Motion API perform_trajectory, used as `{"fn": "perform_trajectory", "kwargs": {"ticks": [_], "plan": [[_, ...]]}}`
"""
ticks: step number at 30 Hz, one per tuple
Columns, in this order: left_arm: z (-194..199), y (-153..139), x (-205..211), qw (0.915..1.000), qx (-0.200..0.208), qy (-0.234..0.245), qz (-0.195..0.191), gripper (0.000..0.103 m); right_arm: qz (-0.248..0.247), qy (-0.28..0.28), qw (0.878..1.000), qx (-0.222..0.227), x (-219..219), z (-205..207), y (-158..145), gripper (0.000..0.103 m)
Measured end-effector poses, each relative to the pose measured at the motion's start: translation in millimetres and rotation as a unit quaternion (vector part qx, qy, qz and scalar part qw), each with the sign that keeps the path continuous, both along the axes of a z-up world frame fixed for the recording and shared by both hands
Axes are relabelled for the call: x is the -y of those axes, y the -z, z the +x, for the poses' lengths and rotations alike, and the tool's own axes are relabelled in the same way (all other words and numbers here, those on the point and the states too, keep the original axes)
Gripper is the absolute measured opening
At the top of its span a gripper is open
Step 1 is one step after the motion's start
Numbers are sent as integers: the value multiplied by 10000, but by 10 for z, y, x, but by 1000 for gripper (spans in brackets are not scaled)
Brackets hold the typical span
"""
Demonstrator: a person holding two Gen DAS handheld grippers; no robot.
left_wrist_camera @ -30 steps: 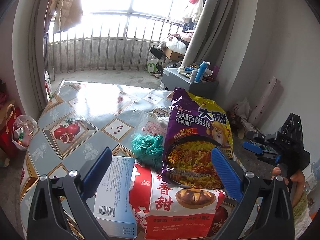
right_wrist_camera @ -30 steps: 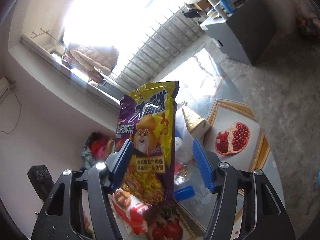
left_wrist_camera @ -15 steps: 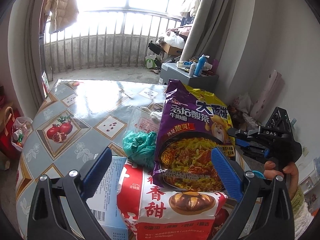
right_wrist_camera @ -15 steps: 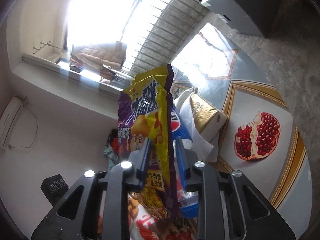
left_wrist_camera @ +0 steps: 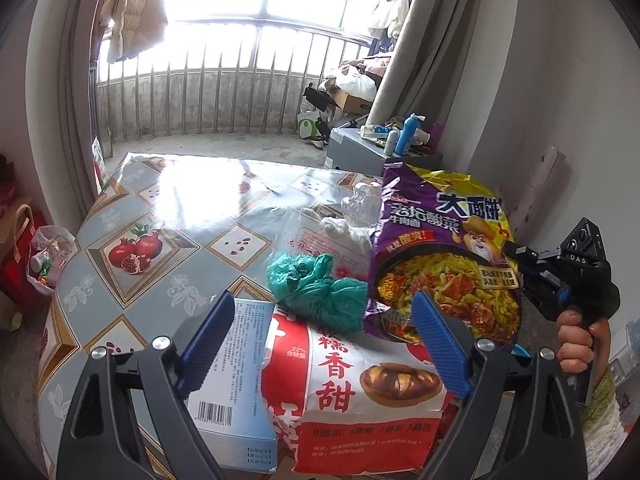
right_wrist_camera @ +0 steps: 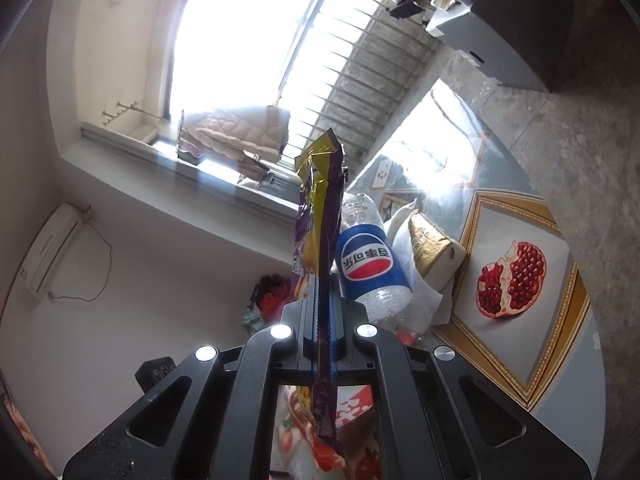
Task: Collect trash
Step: 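Lift the purple packet with the right tool while the left tool grasps the red-white bread bag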
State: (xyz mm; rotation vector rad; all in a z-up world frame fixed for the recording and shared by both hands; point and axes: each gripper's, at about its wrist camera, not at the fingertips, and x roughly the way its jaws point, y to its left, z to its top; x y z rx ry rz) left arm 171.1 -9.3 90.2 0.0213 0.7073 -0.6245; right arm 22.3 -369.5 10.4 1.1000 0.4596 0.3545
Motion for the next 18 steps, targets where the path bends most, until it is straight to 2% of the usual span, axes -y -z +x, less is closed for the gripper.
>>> {"fn": "perform_trajectory", "kwargs": {"ticks": [10, 18], "plan": [[-4, 90, -249, 9990, -387, -39, -232, 73, 24, 320, 9995, 82, 175, -500, 35, 1], [24, 62, -152, 9978, -512, 80, -419, 70, 120, 624, 9979, 76, 201, -851, 121, 1]]}}
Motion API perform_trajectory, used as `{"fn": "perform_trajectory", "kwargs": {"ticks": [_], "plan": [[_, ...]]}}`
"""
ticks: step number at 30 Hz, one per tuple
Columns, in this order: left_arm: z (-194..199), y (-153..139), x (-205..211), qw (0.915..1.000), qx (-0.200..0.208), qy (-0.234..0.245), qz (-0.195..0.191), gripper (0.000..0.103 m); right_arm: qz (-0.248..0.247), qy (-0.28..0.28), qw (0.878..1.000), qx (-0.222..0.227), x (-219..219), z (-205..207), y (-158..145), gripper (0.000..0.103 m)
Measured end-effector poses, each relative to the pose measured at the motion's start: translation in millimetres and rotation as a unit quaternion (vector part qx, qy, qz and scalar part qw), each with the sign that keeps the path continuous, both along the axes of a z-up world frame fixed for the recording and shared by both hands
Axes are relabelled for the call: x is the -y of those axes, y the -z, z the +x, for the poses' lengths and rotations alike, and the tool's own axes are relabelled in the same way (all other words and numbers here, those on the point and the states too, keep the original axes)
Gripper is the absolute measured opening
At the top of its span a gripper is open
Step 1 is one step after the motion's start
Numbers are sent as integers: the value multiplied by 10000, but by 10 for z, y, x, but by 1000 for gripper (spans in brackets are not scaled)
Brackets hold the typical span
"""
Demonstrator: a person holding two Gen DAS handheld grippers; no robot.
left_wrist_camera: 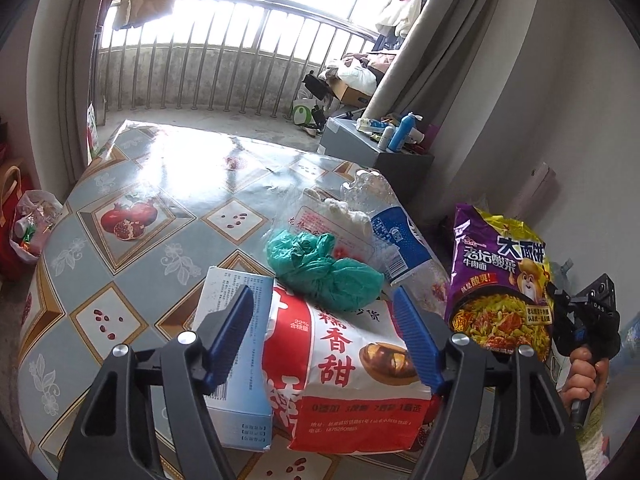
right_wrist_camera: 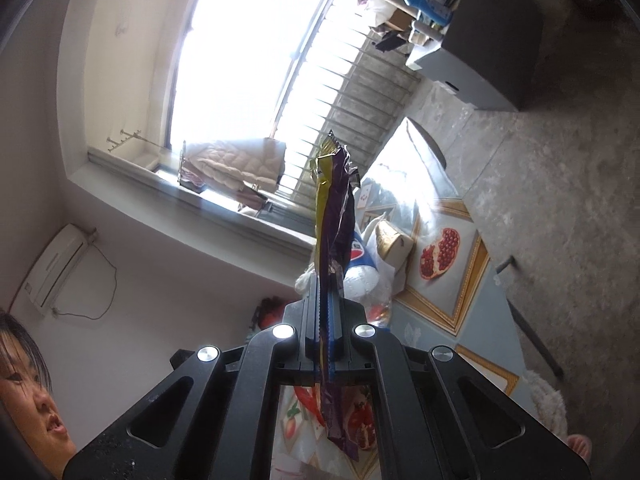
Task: Collect trash
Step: 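Lift the purple packet with the right tool while the left tool grasps the red-white bread bag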
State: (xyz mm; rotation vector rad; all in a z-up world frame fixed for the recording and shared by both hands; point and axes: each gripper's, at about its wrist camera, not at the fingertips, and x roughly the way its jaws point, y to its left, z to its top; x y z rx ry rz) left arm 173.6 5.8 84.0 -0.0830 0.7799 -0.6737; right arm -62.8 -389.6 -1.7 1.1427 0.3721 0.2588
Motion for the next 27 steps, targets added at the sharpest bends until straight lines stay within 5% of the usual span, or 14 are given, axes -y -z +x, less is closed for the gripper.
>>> {"fn": "perform_trajectory", "kwargs": {"ticks": [11, 27], "plan": [[-44, -55, 311, 9995, 14, 304, -28, 63, 223, 321, 9992, 70, 98, -314, 114, 1], [-420, 101, 163, 9984, -30, 473, 313, 58, 544, 449, 9975, -70, 93, -641, 344, 1]]}}
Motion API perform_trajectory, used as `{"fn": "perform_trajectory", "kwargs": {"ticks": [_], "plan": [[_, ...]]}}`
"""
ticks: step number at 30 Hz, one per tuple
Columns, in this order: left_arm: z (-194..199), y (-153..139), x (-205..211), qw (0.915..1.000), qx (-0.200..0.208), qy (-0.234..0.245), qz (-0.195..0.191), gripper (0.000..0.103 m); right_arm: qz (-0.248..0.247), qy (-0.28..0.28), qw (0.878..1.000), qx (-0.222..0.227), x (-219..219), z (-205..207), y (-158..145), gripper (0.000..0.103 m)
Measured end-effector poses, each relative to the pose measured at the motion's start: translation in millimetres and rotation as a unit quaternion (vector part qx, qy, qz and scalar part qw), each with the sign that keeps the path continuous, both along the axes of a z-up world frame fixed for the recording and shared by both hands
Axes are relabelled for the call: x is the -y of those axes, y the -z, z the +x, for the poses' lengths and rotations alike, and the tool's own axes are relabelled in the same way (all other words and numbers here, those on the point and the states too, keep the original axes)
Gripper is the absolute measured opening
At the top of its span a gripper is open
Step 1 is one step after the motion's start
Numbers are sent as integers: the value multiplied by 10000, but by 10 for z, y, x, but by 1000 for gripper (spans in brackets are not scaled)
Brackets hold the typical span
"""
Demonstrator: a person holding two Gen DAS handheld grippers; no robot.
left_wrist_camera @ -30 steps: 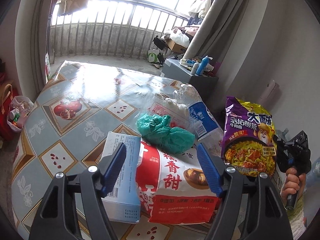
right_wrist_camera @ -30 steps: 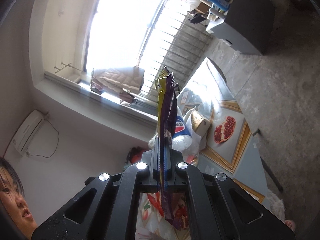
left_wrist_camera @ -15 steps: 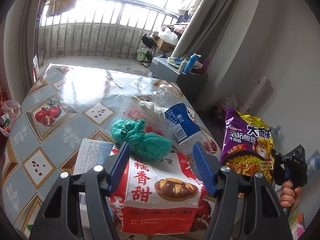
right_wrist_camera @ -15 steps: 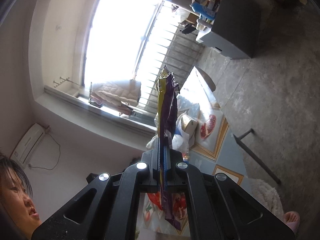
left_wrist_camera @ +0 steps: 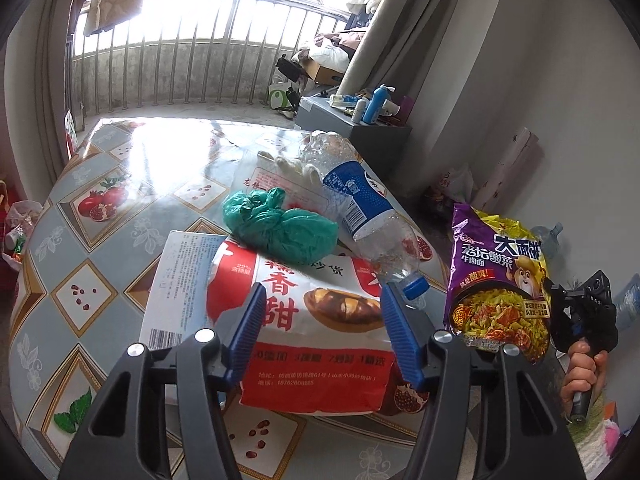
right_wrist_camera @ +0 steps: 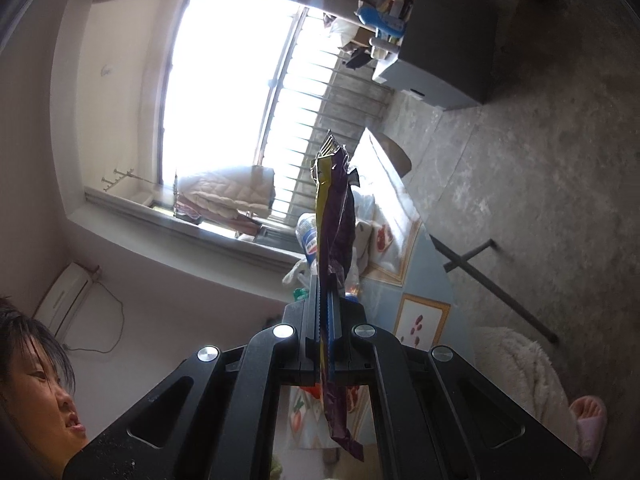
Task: Collect trash
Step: 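Lift the purple packet with the right tool while the left tool grasps the red-white bread bag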
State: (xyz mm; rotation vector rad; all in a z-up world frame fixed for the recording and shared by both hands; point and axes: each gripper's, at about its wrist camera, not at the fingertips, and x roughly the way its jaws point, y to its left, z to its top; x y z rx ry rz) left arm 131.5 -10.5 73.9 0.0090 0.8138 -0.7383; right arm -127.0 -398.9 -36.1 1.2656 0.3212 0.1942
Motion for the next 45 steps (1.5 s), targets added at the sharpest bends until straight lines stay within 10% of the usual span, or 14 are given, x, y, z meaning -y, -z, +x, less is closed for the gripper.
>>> {"fn": "perform_trajectory", "kwargs": {"ticks": [12, 28, 45], "plan": [[283, 232, -217, 9972, -430, -599, 85, 58, 57, -24, 10000, -64, -42, -11, 14, 1], [964, 456, -324, 9773, -1826, -499, -955, 57, 66, -50, 9997, -228, -59, 60, 88, 1], [708, 320, -379, 9715, -2054, -73, -1178, 20, 53, -41, 9996, -259, -61, 43, 36, 1]]}}
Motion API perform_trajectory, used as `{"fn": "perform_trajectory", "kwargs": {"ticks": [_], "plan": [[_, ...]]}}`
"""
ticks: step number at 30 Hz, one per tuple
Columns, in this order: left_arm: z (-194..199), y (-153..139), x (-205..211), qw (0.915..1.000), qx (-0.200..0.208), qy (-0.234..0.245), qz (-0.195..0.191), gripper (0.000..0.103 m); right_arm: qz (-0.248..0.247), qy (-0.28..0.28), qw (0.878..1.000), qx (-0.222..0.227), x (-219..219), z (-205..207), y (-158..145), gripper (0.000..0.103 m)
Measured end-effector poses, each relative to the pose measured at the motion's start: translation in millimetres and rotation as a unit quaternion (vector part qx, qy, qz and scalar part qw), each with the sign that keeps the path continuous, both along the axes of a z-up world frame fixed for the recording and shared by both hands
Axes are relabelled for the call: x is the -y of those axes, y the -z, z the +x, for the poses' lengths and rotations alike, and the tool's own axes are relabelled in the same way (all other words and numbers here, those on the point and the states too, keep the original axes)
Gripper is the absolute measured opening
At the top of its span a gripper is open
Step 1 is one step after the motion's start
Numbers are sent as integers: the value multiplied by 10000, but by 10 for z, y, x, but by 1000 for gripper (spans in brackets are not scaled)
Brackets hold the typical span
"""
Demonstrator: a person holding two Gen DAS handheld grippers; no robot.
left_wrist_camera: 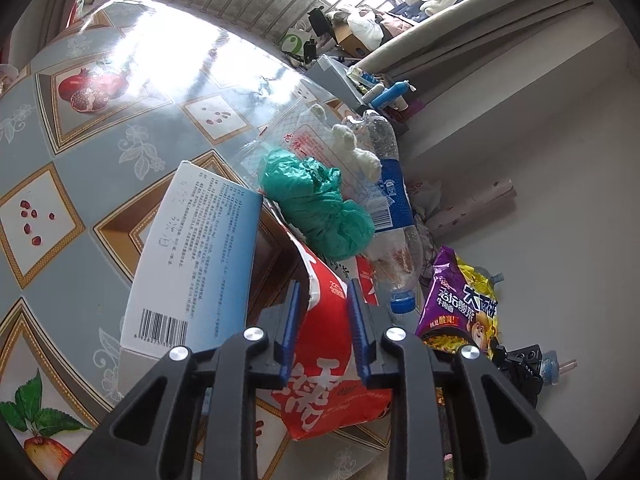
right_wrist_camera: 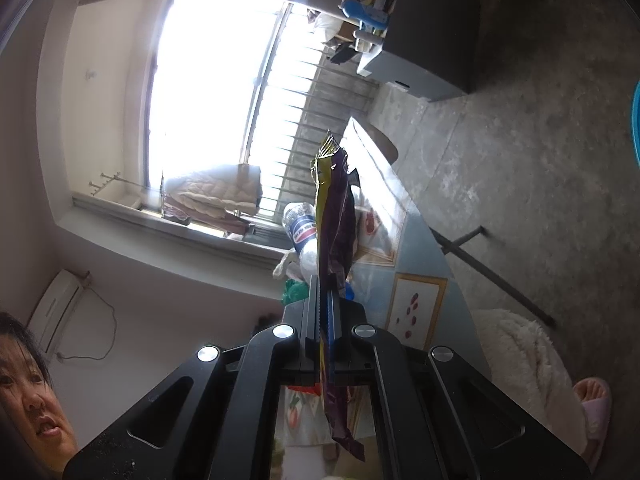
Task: Collect trash
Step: 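Lift the purple packet with the right tool while the left tool grasps the red-white bread bag, then carry both bags to the blue wastebasket and open both tools over it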
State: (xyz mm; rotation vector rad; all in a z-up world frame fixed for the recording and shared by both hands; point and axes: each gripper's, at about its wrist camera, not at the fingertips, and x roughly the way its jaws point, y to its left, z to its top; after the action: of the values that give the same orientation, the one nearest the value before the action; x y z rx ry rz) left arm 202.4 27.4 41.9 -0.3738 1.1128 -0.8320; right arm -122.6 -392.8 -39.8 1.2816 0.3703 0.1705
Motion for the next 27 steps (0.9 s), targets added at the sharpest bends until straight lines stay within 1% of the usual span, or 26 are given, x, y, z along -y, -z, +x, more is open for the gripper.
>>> {"fn": "perform_trajectory", "kwargs": {"ticks": [2, 5, 14, 17, 27], "plan": [[-44, -24, -24, 10000, -31, 19, -52, 15, -3, 19, 10000, 18, 2, -18, -18, 1], [-111, -85, -55, 9998, -70, 52, -196, 11, -11, 40, 10000, 59, 2, -48, -41, 1], [-393, -345, -106, 9978, -39, 205, -625, 3, -19, 67, 9998, 174, -15, -109, -69, 1], [-510, -460, -85, 9969, 58, 289, -734, 2, -38, 75, 9997, 212, -21, -120, -90, 1], [-754, -768, 35, 9923, 401, 663, -966, 1, -103, 149, 9991, 380, -51, -209, -164, 1]]}}
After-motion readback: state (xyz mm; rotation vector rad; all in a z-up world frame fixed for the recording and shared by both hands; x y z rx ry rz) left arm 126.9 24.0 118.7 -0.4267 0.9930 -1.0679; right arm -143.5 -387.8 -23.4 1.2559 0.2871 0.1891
